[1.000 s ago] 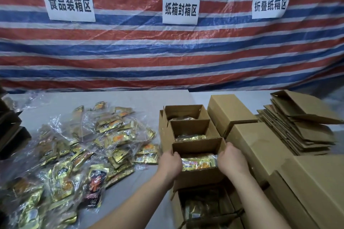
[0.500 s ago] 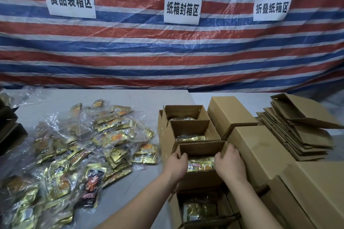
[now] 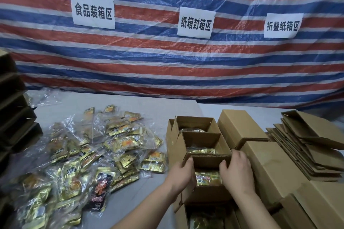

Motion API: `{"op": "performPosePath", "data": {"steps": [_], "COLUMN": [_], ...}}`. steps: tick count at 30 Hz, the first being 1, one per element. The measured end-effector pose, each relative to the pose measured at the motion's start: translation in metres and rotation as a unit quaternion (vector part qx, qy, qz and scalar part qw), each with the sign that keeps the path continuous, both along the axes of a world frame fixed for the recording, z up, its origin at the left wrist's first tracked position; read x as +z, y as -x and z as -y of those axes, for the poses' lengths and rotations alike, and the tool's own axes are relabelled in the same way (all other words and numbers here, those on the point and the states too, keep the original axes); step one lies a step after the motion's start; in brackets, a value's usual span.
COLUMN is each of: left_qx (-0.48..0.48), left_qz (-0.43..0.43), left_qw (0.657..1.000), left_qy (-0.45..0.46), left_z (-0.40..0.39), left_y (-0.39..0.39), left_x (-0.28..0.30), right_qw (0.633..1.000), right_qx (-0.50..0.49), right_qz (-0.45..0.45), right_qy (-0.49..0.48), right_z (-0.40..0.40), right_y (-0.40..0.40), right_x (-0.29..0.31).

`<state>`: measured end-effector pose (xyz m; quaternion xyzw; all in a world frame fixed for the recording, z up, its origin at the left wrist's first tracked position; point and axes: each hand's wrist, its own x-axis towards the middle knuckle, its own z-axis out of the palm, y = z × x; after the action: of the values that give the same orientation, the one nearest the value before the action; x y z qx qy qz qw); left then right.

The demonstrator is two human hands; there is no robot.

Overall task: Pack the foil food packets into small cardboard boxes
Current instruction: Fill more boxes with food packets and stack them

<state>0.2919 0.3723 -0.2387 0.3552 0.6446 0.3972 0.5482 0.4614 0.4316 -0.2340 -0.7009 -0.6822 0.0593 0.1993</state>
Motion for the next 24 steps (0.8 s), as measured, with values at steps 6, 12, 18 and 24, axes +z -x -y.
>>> {"op": "performPosePath", "data": {"steps": [6,12,18,24], "left_qx": [0.017,0.077,0.129,0.157], "left_qz": [-0.105,-0.186,-0.198,-0.283], "left_qw": [0.992,0.965,0.950,0.925], "left_qy": [-0.062,-0.166,-0.206,-0.198], "left_z": [0.021,0.067,0.121,0.163], "left_y": [0.035,0.099,0.161,0.236], "left_x": [0.036,0.083,0.114,0.144], "right_qw": [0.988,0.948,0.924,0.907], "right_qx": [0.114,0.214,0.263,0.300], "right_qz": [-0.099,-0.235,-0.277,-0.294], "right_qy": [-0.019,0.003,0.013,0.021], "right_z": [0.006,0.040,0.084,0.126], "right_y": [0.062,0.138,0.213,0.300], "right_x": [0.029,0.071,0.102,0.118]}}
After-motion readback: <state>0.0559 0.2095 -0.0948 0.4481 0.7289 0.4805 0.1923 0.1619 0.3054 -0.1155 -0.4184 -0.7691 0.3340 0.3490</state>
